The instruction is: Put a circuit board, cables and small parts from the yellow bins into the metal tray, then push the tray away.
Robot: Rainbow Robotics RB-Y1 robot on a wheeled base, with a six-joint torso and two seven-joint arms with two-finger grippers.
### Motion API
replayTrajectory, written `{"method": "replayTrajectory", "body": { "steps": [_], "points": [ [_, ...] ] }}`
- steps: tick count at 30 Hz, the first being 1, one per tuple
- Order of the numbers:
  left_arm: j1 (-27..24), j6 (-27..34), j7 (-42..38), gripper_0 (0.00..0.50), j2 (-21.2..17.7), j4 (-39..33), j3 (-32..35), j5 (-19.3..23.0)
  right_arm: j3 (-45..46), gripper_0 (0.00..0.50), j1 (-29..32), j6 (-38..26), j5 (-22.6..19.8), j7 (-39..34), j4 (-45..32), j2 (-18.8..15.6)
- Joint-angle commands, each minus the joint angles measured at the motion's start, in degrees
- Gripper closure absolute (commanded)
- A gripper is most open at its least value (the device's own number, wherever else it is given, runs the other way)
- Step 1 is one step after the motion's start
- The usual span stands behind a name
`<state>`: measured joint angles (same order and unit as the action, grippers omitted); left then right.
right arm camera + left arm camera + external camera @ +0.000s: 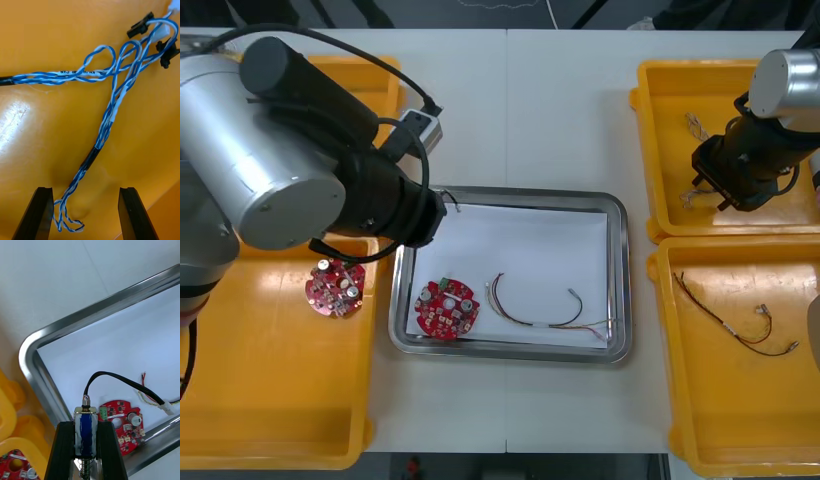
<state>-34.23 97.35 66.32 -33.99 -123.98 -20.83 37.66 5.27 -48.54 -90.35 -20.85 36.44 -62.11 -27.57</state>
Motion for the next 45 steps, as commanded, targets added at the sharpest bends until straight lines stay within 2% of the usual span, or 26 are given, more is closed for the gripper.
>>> {"method": "replayTrajectory", "body": {
  "steps": [1,7,21,22,23,24,25,26,36,37,38,39,40,41,43,45],
  "points": [
    [-2.24,-0.06,-8.05,0.500,2.18,0.14,-3.78,-2.50,3.08,0.000,-2.08,0.88,0.19,-2.51,-0.02,1.12],
    [-2.24,-6.65,-11.30,0.500,2.35,4.80,-8.17,-3.73,3.87,0.000,-2.17,4.49,0.37,-2.69,2.44,1.12],
    [-2.24,-14.74,-11.39,0.500,3.32,15.08,-11.86,-6.72,1.76,0.000,-2.08,7.65,0.72,-2.60,7.36,1.12],
    [-2.24,-15.26,-11.39,0.500,3.32,15.70,-12.22,-6.99,1.32,0.021,-2.08,7.65,0.81,-2.60,7.45,1.12],
    [-2.24,-15.70,-11.39,0.500,3.32,16.14,-12.48,-7.25,1.32,0.200,-1.91,7.65,0.90,-2.60,7.45,1.12],
    [-2.15,-15.79,-11.39,0.500,3.32,16.23,-12.66,-7.34,1.32,0.322,-1.73,7.65,0.90,-2.42,7.53,1.03],
    [-2.15,-15.97,-11.48,0.500,3.32,16.40,-12.83,-7.43,1.32,0.467,-1.73,8.00,0.72,-2.42,7.45,1.12],
    [-2.15,-15.97,-11.56,0.499,3.32,16.49,-12.92,-7.34,1.32,0.500,-1.64,8.18,0.72,-2.42,7.45,1.12],
    [-2.07,-15.97,-13.06,0.495,3.14,16.67,-13.53,-6.90,1.76,0.500,-1.64,8.97,0.19,-1.72,7.36,0.77],
    [-2.07,-15.97,-13.15,0.471,3.14,16.67,-13.53,-6.99,2.20,0.500,-1.64,8.97,0.10,-1.63,7.10,0.77],
    [-2.07,-15.97,-13.23,0.370,3.14,16.67,-13.53,-7.16,2.55,0.500,-1.64,8.70,0.10,-1.46,6.66,0.77],
    [-2.07,-15.97,-13.23,0.335,3.14,16.67,-13.53,-7.16,2.73,0.500,-1.64,8.62,0.10,-1.37,6.48,0.77],
    [-2.07,-15.97,-13.32,0.168,3.14,16.67,-13.53,-7.34,2.90,0.500,-1.73,8.26,0.10,-1.19,5.95,0.68],
    [-1.98,-15.97,-13.41,0.087,3.23,16.67,-13.53,-7.43,3.08,0.500,-1.73,7.74,0.02,-0.93,5.43,0.42],
    [-1.98,-15.97,-13.50,0.019,3.23,16.67,-13.53,-7.43,3.08,0.500,-1.73,6.95,-0.07,-0.58,4.46,0.06],
    [-1.98,-15.97,-13.58,0.000,3.23,16.67,-13.53,-7.51,3.08,0.500,-1.73,5.63,-0.34,-0.14,3.23,-0.46]
  ]
}}
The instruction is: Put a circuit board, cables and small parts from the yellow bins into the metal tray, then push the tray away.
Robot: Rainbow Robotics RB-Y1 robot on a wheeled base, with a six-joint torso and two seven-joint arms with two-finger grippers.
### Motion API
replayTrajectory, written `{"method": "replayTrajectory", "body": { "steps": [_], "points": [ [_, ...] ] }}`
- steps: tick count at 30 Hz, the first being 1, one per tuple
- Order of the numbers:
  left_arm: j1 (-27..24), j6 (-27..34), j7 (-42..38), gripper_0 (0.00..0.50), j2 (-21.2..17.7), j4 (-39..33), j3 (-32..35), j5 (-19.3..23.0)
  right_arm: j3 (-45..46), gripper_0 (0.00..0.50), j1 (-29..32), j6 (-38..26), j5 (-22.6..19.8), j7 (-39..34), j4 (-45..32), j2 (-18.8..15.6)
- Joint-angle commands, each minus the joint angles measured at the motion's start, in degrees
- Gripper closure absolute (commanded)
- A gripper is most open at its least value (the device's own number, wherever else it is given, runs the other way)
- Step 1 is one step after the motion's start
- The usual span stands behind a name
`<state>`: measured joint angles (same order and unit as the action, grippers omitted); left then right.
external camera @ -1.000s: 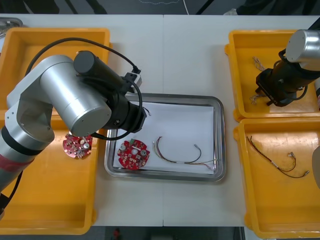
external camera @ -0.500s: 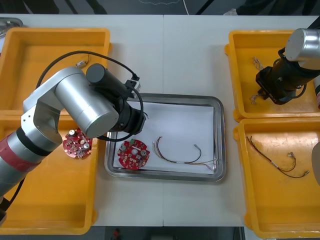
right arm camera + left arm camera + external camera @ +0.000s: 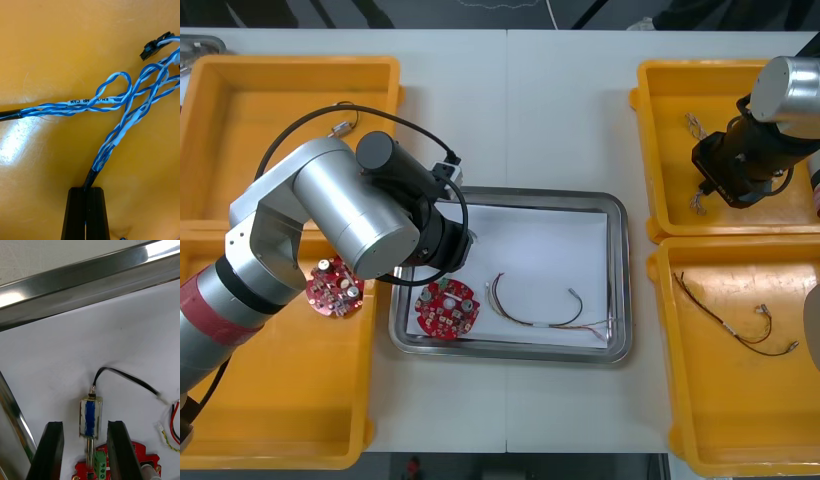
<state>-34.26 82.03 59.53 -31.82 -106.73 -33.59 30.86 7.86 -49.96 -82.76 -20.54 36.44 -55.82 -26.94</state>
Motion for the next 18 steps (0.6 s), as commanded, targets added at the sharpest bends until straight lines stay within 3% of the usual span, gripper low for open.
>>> {"method": "replayTrajectory", "body": {
  "steps": [1,8,18],
  "points": [
    [-1.95,-0.65,-6.88,0.000,1.06,-0.58,-0.77,-0.72,0.49,0.500,-0.32,-3.02,-0.73,0.13,-4.12,-1.45],
    [-1.95,-0.65,-7.15,0.000,0.97,-1.20,-0.24,-0.72,0.49,0.500,-0.32,-10.58,-1.96,2.94,-10.71,-3.91],
    [-1.95,4.89,-6.35,0.000,0.09,-5.68,6.26,1.39,6.29,0.500,-0.32,-17.52,-4.07,17.00,-16.34,-6.46]
  ]
}}
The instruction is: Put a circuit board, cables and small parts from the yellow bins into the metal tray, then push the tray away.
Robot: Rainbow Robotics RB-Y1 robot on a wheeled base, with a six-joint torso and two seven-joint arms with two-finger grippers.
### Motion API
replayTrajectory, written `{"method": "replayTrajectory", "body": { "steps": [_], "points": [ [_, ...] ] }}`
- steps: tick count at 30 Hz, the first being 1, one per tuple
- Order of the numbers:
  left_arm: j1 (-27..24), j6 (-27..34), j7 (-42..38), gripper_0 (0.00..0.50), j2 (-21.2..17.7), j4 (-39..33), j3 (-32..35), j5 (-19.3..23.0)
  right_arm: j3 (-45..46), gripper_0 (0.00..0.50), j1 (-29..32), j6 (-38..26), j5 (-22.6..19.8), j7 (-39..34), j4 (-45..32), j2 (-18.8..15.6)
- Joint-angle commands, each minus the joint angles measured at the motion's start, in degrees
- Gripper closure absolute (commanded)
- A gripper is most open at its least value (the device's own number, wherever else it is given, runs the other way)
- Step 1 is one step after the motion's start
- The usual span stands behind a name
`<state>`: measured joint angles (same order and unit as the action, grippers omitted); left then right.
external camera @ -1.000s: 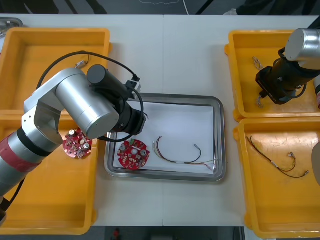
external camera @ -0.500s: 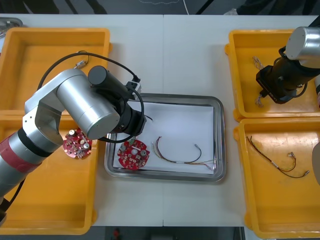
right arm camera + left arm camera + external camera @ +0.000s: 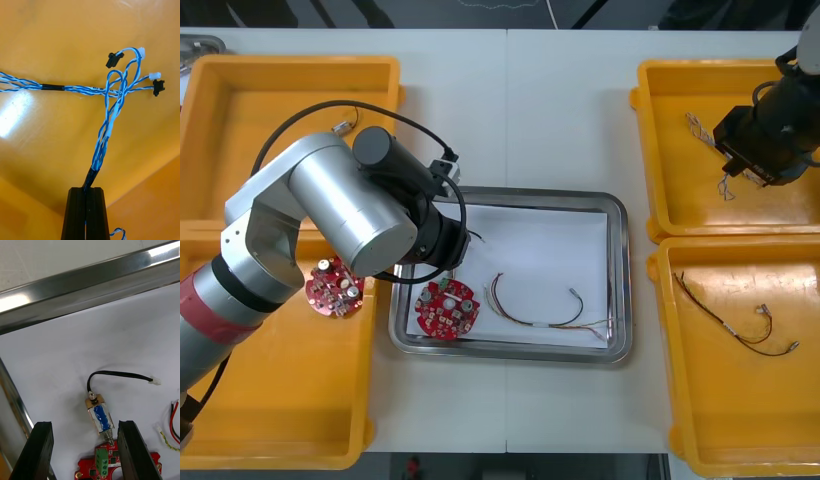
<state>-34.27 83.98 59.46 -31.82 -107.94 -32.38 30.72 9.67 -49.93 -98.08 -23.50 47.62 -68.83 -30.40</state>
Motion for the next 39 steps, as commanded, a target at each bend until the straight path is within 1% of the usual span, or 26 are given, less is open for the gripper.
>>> {"method": "replayTrajectory", "body": {
  "steps": [1,3,6,13,16,19,23,29,32,34,37,38,39],
  "points": [
    [-2.03,3.38,-6.28,0.000,0.09,-4.83,5.75,1.71,4.57,0.500,-0.35,-2.56,-1.20,6.78,-3.50,-3.26],
    [-1.94,5.40,-6.28,0.000,0.00,-6.50,8.21,2.50,4.57,0.500,-0.35,-3.96,-1.64,11.09,-4.82,-4.05],
    [-1.94,6.89,-6.20,0.000,-0.70,-8.17,10.76,3.56,4.57,0.500,-0.35,-5.81,-1.72,16.01,-6.67,-4.58],
    [-1.94,9.36,-5.49,0.000,-2.81,-10.36,14.97,4.70,4.57,0.500,-0.35,-11.78,-2.16,26.38,-11.06,-5.28],
    [-1.94,9.62,-4.97,0.000,-3.86,-10.28,17.08,5.84,4.57,0.500,-0.35,-11.92,-2.25,31.13,-13.43,-5.28],
    [-1.94,9.97,-4.09,0.000,-4.74,-10.28,19.72,6.90,4.57,0.500,-0.35,-11.92,-2.51,36.14,-17.39,-5.28],
    [-2.03,10.67,-3.21,0.000,-6.24,-10.28,21.48,8.22,4.40,0.500,-0.35,-11.92,-2.95,39.92,-21.61,-5.37],
    [-2.03,10.85,-0.31,0.000,-8.78,-9.22,23.24,8.31,1.76,0.500,-0.35,-11.92,-4.27,45.19,-28.73,-5.28],
    [-2.03,10.85,2.77,0.000,-9.75,-7.38,24.11,8.83,-0.44,0.500,-0.26,-11.92,-6.56,47.39,-31.45,-5.37],
    [-2.03,10.85,4.97,0.000,-10.28,-6.15,24.99,9.01,-1.67,0.500,-0.26,-11.92,-9.55,47.65,-33.12,-5.28],
    [-1.94,10.85,7.16,0.000,-10.63,-4.56,25.78,9.01,-2.99,0.500,-0.08,-11.92,-12.80,48.09,-34.70,-5.28],
    [-2.03,10.67,9.10,0.000,-10.81,-3.25,26.31,8.66,-4.13,0.500,0.36,-11.92,-14.91,48.27,-36.64,-5.37],
    [-2.03,10.67,9.10,0.000,-10.81,-3.25,26.31,8.66,-4.13,0.500,0.36,-11.92,-14.91,48.27,-36.64,-5.37]
  ]
}}
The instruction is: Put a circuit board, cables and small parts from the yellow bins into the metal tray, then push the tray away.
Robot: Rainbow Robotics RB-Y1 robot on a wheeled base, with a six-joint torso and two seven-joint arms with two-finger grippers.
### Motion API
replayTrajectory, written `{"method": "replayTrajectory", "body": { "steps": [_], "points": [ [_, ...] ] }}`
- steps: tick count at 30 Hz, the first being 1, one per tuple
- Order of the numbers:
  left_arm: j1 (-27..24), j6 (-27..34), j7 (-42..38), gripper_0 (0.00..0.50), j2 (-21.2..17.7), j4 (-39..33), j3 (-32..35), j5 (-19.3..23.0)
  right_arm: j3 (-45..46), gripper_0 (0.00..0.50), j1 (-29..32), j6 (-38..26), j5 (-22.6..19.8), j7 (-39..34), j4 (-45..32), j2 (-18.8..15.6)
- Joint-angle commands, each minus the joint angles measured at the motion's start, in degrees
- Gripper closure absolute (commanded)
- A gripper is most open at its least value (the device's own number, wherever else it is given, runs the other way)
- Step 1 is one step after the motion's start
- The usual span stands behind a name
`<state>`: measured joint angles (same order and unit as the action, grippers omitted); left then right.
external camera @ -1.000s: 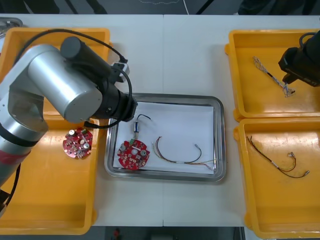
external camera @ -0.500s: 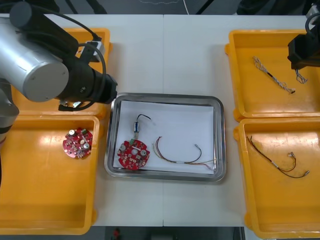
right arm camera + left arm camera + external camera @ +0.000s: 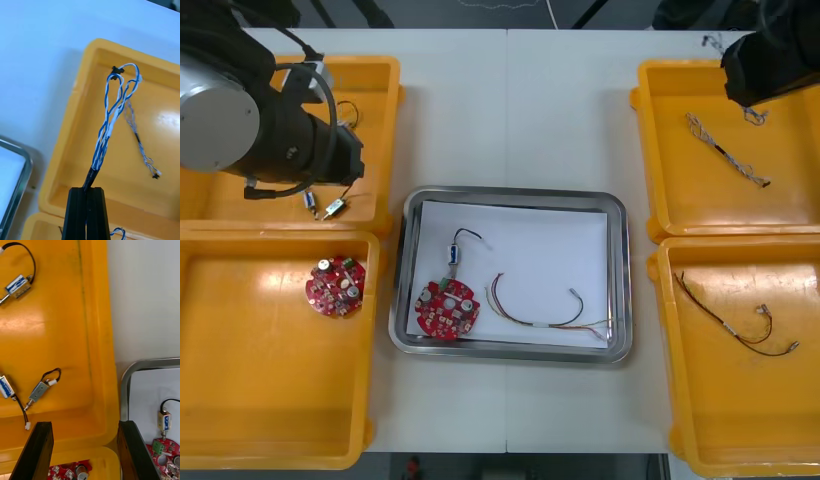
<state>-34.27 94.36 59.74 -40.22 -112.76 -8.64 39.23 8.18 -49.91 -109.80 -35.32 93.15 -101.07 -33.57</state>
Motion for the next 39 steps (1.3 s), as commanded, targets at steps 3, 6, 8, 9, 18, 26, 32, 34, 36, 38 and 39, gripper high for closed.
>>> {"method": "replayTrajectory", "body": {
  "steps": [3,6,8,9,18,26,32,34,36,38,39],
  "points": [
    [-2.03,-1.54,11.90,0.000,-2.49,4.66,3.37,-0.21,-5.81,0.500,1.57,-0.20,-5.81,3.09,-8.71,-2.11],
    [-2.03,-2.86,13.83,0.000,-2.49,6.33,3.37,-1.17,-8.00,0.500,2.45,-0.20,-6.78,3.18,-11.96,-2.11],
    [-2.03,-3.83,15.41,0.000,-2.49,7.73,3.37,-1.79,-9.67,0.500,3.24,-0.20,-7.04,3.35,-14.60,-2.02],
    [-2.03,-5.15,16.99,0.000,-2.49,9.05,3.37,-2.32,-11.34,0.500,4.21,-0.20,-7.13,3.35,-17.15,-1.76],
    [-2.20,-10.68,19.37,0.000,-2.58,14.59,3.37,-3.64,-19.69,0.500,8.86,-0.20,-7.66,4.32,-23.83,0.00],
    [-2.12,-14.64,19.89,0.000,-2.58,19.51,3.37,-4.16,-29.54,0.500,10.45,-0.20,-3.00,6.78,-23.83,0.00],
    [-2.20,-15.69,19.63,0.000,-2.58,21.53,3.37,-4.78,-34.11,0.500,10.36,3.54,-2.12,8.10,-21.10,0.26],
    [-2.12,-16.40,19.54,0.000,-2.58,23.38,3.37,-4.95,-35.69,0.500,10.36,7.15,-1.94,11.17,-18.55,0.79],
    [-2.12,-17.63,19.54,0.000,-2.58,25.14,3.37,-4.07,-36.48,0.500,10.36,9.43,-0.89,13.99,-16.62,1.32],
    [-2.20,-18.95,19.63,0.000,-2.58,26.98,3.28,-3.46,-37.09,0.500,10.45,11.81,-0.27,17.33,-14.51,1.85],
    [-2.20,-19.12,19.72,0.000,-2.49,27.33,3.28,-3.28,-37.18,0.500,10.36,12.51,-0.27,18.20,-13.90,1.93]
  ]
}}
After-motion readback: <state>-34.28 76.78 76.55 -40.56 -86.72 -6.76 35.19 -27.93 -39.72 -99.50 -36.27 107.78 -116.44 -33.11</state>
